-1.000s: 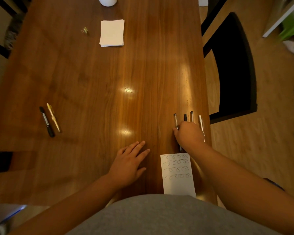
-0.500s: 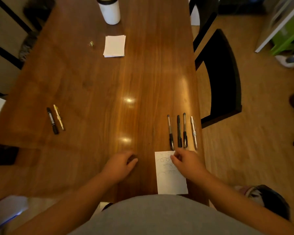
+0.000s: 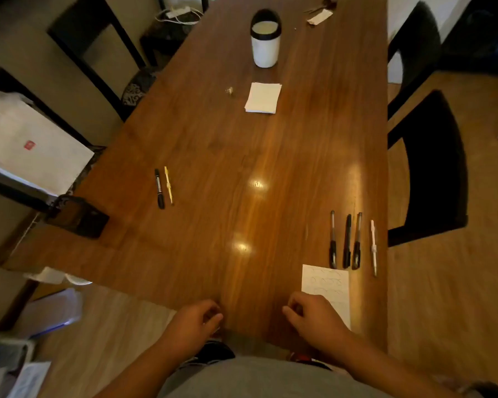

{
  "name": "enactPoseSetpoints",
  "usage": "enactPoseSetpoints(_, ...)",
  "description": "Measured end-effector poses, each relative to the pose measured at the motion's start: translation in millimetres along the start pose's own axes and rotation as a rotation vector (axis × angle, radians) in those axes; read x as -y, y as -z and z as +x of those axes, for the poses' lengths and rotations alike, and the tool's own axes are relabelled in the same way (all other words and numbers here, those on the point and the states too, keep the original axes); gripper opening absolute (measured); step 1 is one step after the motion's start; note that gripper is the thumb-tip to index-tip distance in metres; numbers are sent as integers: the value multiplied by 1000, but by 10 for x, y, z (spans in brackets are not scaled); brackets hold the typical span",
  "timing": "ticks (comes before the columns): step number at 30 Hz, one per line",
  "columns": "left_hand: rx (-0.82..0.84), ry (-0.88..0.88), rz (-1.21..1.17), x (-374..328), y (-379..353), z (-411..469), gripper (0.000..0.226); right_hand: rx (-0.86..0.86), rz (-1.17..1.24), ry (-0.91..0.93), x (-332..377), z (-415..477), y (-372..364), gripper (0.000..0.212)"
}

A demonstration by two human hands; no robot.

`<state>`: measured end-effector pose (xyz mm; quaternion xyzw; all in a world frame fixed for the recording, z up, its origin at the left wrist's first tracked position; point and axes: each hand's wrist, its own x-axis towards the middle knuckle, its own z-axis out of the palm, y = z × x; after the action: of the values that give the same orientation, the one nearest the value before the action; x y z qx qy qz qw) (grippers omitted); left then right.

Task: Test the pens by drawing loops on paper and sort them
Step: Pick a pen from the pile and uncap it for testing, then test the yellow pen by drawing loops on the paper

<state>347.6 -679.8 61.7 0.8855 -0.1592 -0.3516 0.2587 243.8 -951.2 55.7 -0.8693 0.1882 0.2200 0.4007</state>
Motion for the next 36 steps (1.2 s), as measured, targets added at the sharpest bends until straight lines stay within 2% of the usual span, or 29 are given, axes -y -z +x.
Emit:
enactPoseSetpoints(5, -44, -1, -6, 479, 527, 199, 5, 16, -5, -1, 539, 362, -210, 18)
enactPoseSetpoints(9, -88, -62, 98, 971, 1069, 479, 14, -7, -17, -21, 1107, 758, -446, 19)
enactPoseSetpoints(14, -194, -187, 425, 1403, 1684, 956, 44, -91, -63, -60, 1835, 1334, -722, 20)
enactPoseSetpoints(19, -134, -278, 596, 1472, 1957, 1319, 73, -145, -105, -98, 2419, 1787, -747, 21)
enactPoseSetpoints(27, -128, -304, 600, 1495, 1940, 1378, 76, -203, -128, -78, 2988, 2522, -642, 15)
enactPoseSetpoints(36, -87, -343, 582, 1562, 2011, 1397, 77, -305, -196, -110, 3444, 3334, -547, 21)
